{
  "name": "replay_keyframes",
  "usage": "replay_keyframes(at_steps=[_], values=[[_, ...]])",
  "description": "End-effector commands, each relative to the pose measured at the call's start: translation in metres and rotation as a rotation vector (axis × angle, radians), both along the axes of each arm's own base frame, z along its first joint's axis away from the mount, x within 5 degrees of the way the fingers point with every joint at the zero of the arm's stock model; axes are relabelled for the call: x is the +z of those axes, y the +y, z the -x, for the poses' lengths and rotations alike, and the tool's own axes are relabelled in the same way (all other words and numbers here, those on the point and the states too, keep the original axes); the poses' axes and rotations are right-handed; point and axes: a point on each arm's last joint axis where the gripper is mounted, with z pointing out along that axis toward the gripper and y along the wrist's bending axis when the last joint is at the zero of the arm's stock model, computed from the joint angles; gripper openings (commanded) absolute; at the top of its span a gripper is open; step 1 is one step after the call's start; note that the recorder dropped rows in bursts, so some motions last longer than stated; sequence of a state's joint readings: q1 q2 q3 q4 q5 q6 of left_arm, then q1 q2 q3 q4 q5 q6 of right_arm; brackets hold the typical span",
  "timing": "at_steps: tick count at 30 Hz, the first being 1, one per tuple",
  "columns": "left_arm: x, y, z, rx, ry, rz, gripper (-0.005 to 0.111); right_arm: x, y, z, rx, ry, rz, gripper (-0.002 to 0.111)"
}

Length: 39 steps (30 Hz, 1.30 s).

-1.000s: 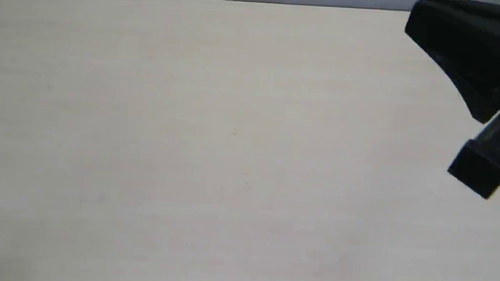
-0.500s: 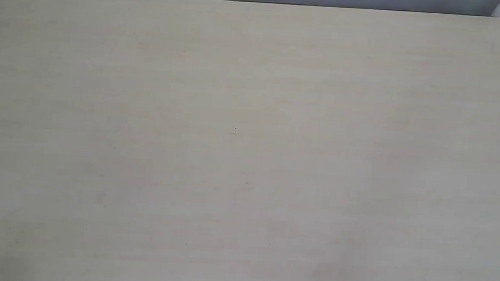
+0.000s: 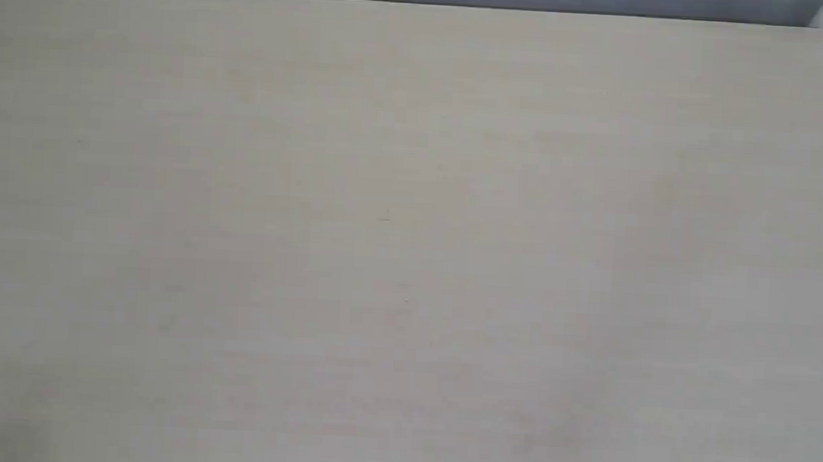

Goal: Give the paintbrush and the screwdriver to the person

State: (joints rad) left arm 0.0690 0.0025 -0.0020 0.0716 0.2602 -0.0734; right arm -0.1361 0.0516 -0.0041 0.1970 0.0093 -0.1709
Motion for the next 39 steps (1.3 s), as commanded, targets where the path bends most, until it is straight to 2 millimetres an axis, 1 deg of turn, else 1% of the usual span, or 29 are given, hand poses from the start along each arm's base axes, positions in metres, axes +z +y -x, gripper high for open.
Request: replay_keyframes(at_steps=[1,21,39], values=[[0.0002,-0.0004,-0.0001,-0.006,-0.010,0.004,0.000,-0.0035,0.0007,0.0019,0.002,0.022,0.024,0.005],[0.0006,-0.0004,-0.0001,-0.006,-0.013,0.004,0.000,-0.0029,-0.0001,0.0026,-0.006,0.011,0.007,0.005],[0.0004,-0.0005,-0.0001,-0.006,-0.011,0.006,0.000,-0.0031,0.0000,0.0025,-0.005,0.017,0.034,0.005]])
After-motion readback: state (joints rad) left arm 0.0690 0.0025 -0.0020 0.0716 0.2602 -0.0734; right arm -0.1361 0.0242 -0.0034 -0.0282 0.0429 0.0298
